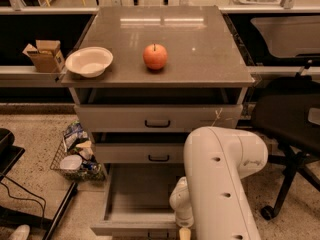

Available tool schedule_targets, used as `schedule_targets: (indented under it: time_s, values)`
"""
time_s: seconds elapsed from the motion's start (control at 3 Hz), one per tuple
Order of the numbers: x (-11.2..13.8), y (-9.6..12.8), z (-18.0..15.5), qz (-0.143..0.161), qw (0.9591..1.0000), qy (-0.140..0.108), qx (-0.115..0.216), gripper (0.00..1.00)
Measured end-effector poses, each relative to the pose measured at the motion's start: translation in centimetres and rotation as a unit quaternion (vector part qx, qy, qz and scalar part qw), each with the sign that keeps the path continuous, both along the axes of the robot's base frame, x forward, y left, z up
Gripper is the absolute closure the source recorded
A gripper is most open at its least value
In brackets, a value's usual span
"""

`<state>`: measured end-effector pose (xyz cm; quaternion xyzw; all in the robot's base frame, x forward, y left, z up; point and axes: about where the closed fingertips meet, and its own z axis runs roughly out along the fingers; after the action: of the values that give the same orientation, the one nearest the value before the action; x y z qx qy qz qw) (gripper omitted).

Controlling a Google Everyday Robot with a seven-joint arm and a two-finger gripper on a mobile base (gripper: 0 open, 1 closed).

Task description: Open bottom drawer

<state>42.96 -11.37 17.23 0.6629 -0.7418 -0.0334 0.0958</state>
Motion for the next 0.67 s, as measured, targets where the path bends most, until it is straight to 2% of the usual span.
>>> schedule_targets:
  time_s: [0.33, 0.67]
  values:
    - [-1.0, -0.4, -0.9, -0.011, 0.9998, 0.009, 0.012, 0.16]
    - [-2.9, -0.9, -2.0, -0.03, 0.9989, 0.024, 0.027, 0.39]
